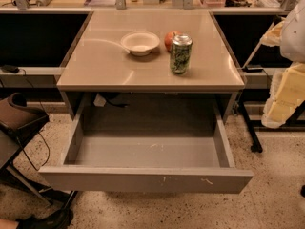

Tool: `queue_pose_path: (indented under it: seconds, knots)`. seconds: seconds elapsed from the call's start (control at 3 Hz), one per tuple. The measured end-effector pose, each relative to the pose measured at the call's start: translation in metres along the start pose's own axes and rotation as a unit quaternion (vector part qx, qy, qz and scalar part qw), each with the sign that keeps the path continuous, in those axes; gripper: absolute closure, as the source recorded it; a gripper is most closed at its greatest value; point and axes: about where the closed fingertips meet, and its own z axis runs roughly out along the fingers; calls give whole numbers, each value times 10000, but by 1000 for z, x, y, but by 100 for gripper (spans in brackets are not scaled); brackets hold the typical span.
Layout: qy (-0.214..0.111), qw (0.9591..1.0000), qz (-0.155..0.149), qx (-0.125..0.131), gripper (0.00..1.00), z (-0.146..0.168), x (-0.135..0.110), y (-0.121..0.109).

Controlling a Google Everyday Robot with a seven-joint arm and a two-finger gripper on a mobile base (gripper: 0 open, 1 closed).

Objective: Place green can into top drawer

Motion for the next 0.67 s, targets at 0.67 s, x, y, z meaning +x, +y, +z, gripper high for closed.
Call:
queue_pose_path:
  seconds: [0.67]
  knots:
    - [-336,9991,-130,-221,0,20,-13,-29]
